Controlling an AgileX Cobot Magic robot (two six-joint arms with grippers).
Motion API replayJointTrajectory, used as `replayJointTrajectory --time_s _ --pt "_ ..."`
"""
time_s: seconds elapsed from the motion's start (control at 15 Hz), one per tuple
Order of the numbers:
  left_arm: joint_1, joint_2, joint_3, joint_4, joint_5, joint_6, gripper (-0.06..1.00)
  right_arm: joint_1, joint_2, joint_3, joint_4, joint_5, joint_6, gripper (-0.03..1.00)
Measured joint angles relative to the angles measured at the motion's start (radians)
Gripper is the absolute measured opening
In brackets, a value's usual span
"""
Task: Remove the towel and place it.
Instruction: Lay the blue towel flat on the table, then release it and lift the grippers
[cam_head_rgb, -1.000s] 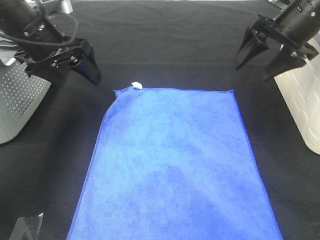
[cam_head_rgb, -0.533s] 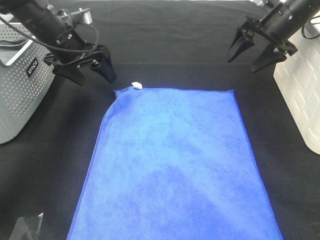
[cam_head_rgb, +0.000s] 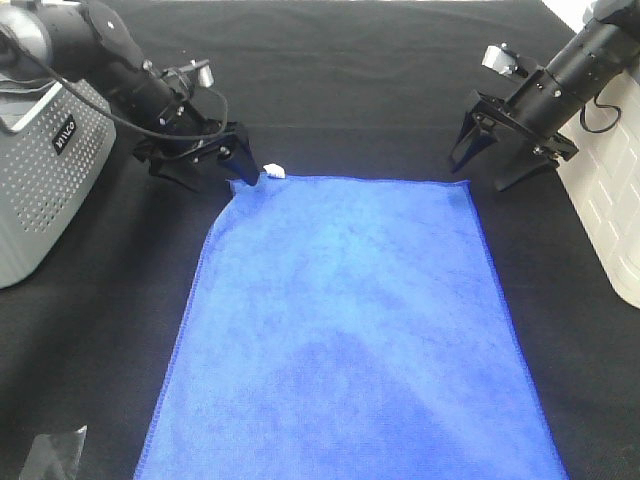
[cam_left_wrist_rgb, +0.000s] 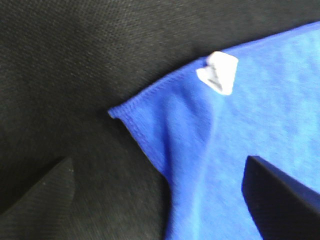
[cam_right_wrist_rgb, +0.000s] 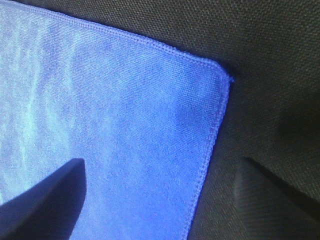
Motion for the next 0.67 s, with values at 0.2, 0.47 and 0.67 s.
replayJointTrajectory --time_s 0.2,0.47,0.67 --pt "0.001 0.029 -0.023 -0.009 0.002 0.0 0.84 0.0 0.02 -0.006 -0.018 -0.023 0.0 0.77" --pt "0.002 0.037 -0.031 -0.012 0.011 0.002 0.84 0.0 0.026 -0.006 -0.051 -0.092 0.0 0.77" --pt "0.007 0.037 -0.031 -0.021 0.017 0.003 0.84 0.0 0.027 -0.006 -0.076 -0.156 0.015 0.77"
